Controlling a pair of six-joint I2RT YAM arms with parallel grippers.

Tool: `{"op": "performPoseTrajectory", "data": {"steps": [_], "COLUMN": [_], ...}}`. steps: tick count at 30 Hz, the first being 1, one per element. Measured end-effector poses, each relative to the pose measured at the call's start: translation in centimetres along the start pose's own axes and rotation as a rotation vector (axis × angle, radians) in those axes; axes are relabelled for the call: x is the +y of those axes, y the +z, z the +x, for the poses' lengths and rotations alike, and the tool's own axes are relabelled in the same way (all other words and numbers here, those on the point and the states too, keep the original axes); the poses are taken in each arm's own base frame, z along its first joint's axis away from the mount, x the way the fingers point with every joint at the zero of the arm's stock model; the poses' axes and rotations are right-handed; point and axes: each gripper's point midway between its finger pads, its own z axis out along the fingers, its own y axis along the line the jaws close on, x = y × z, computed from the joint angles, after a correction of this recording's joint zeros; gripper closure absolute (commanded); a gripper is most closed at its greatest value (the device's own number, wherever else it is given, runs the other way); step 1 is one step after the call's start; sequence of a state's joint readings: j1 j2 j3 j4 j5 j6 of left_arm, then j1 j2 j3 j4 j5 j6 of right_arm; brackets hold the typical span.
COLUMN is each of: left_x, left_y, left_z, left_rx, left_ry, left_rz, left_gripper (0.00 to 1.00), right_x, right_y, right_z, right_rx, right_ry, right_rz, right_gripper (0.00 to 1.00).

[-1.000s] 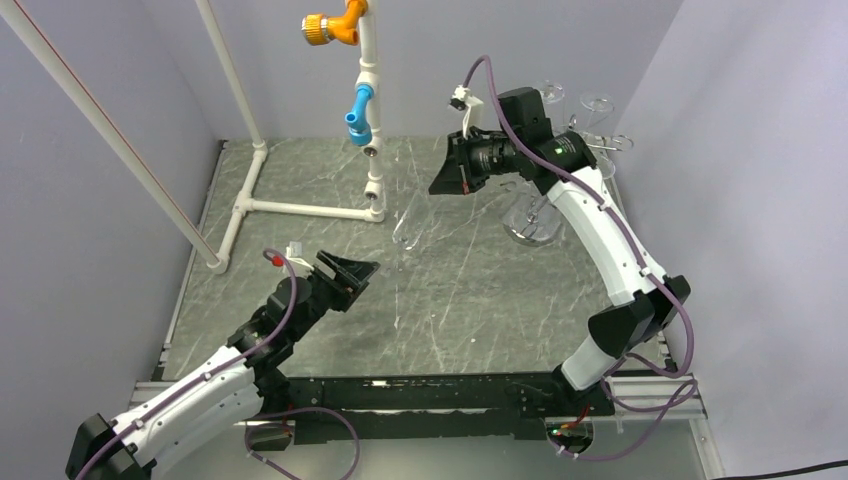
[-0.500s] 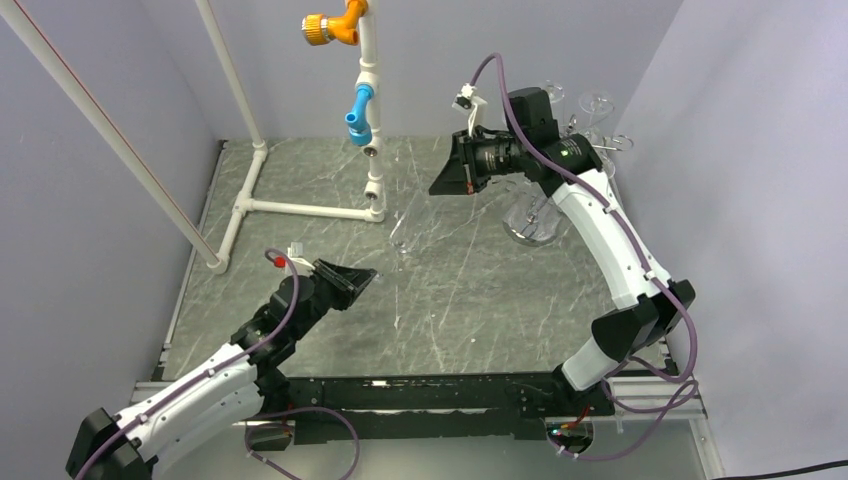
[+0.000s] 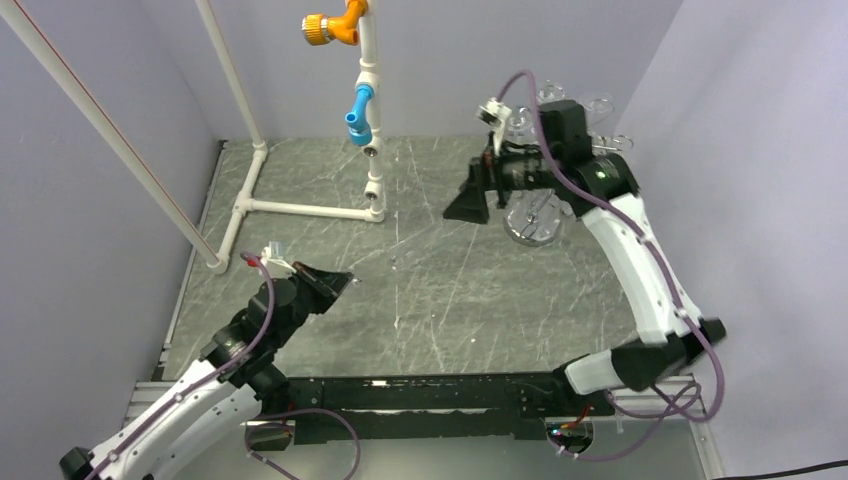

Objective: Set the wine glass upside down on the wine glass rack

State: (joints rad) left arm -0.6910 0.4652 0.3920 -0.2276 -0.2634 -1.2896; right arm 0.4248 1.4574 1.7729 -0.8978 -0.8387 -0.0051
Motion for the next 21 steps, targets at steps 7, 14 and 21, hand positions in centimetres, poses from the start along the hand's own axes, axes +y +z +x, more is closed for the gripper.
{"op": "performPoseTrajectory", "data": {"steps": [7, 14, 21], "left_x": [-2.2, -11.6, -22.5], "left_y": [-4.1, -4.9, -5.8], "left_z": [-4.0, -6.0, -2.0], "left_rx": [-0.057, 0.011, -0.037], "left_ry": [0.410, 1.016, 1.675], "left_rz": [-0.036, 0.145, 0.494], "left_gripper": [1.00, 1.00, 1.00], "right_x": [1.4, 4.4, 3.4], "right_y": [-7.6, -9.4, -7.5], "right_z": [-0.1, -0.5, -0.8], "right_rx": [-0.132, -0.211, -0.266], "right_ry": [-0.150, -0.130, 0.195], "right_rz": [0.149, 0.099, 0.039], "right_gripper": [0.00, 0.00, 0.00]}}
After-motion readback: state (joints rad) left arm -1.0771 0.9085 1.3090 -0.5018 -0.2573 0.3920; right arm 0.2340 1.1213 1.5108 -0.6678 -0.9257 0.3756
